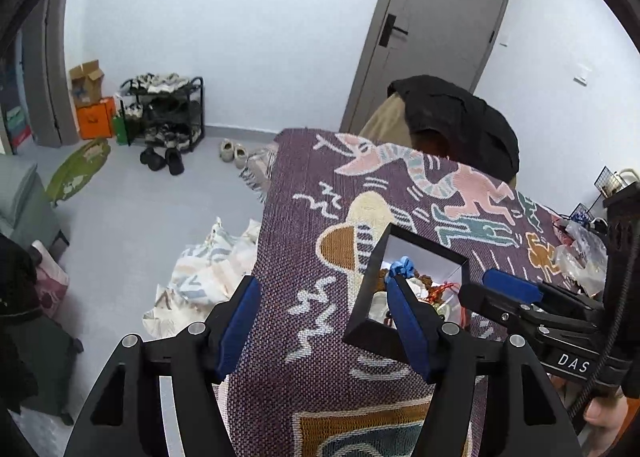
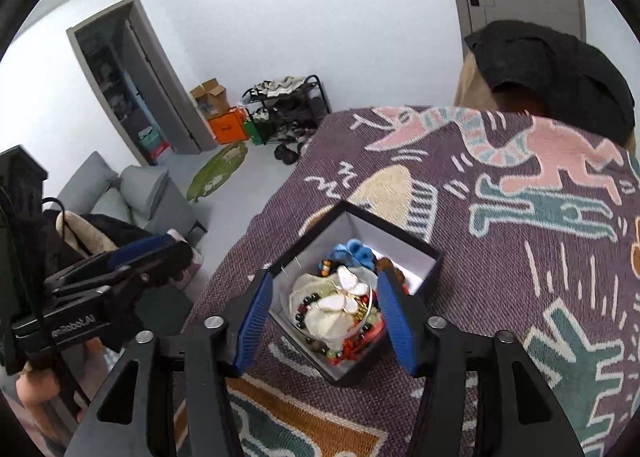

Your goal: Organize jewelry

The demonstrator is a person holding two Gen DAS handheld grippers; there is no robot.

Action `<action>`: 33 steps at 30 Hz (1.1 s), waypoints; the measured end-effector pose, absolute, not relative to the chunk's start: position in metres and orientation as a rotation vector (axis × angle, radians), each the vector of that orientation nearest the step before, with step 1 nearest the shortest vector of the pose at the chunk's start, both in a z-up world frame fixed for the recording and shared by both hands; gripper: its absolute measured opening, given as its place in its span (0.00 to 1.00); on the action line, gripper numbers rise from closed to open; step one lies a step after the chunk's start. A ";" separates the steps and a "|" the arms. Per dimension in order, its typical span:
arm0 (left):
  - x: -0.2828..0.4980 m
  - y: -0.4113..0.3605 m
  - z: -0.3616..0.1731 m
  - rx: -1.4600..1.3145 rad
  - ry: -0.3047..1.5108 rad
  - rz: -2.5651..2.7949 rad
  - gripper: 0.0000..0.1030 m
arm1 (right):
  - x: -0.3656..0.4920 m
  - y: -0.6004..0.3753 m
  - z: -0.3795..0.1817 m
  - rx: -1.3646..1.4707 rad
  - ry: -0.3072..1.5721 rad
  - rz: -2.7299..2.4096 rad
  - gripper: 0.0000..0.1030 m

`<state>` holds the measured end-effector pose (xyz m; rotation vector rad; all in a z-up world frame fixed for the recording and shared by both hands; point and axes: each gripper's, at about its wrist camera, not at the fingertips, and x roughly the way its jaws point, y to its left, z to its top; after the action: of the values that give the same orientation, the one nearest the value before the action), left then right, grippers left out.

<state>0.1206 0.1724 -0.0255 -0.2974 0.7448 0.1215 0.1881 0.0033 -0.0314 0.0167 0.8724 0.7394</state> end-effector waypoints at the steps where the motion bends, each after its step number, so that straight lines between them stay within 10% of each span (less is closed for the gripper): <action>1: 0.119 0.171 -0.024 -0.298 0.736 0.121 0.65 | 0.189 -0.001 -0.032 0.028 0.873 0.732 0.62; 33: 0.060 0.072 0.045 -0.253 0.556 0.063 1.00 | 0.124 -0.177 0.019 0.199 0.761 0.473 1.00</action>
<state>0.0601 0.0722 0.0446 -0.2528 0.5562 0.0631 0.1239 -0.1773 0.0188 0.1992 0.7614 0.4728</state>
